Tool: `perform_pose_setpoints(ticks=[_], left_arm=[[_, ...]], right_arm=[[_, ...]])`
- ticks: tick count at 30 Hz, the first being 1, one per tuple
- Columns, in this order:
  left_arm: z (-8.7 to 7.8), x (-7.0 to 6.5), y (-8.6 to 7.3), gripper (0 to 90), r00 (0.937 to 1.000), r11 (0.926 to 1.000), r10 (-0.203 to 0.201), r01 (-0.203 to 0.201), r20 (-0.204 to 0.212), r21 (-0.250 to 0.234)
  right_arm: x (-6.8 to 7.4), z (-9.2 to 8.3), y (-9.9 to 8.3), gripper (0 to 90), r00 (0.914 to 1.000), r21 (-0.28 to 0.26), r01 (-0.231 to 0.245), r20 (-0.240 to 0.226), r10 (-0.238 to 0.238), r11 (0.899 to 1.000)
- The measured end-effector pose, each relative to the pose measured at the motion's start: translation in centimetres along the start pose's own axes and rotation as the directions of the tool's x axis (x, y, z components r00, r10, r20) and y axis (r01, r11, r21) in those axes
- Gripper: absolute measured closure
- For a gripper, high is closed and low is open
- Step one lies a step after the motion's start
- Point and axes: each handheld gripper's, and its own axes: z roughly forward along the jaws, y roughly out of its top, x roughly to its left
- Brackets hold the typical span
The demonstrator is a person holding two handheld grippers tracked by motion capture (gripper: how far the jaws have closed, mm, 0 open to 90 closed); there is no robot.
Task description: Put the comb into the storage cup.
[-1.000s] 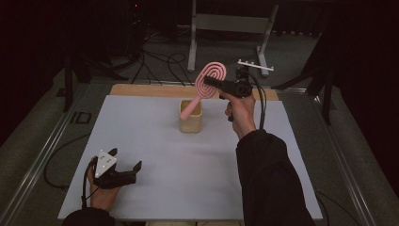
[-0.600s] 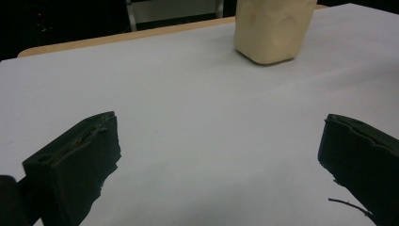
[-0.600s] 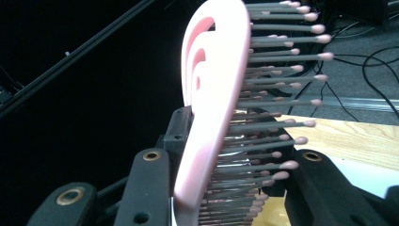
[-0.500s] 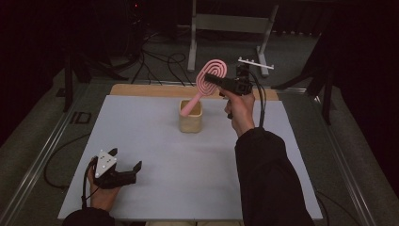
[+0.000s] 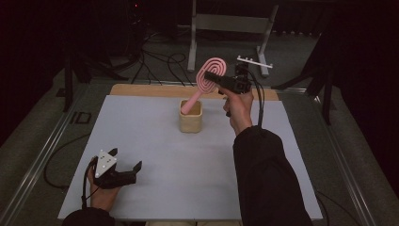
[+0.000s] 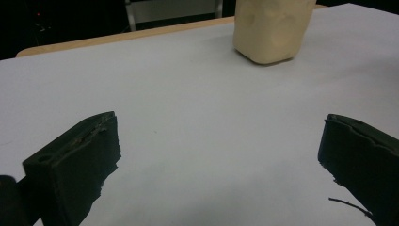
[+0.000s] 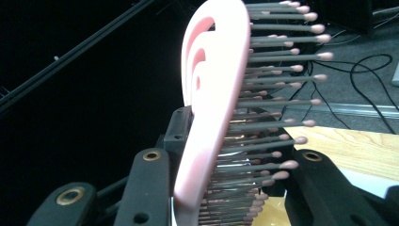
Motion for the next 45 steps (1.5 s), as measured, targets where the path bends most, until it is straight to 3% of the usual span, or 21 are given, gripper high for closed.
perform_pose_setpoints(ticks=[45], left_arm=[[0.0,0.0,0.0,0.1,1.0,1.0,0.002,-0.002,0.005,0.0]], right_arm=[[-0.3,2.0,-1.1,63.5,0.9962,0.029,0.043,0.074,-0.045,0.999]])
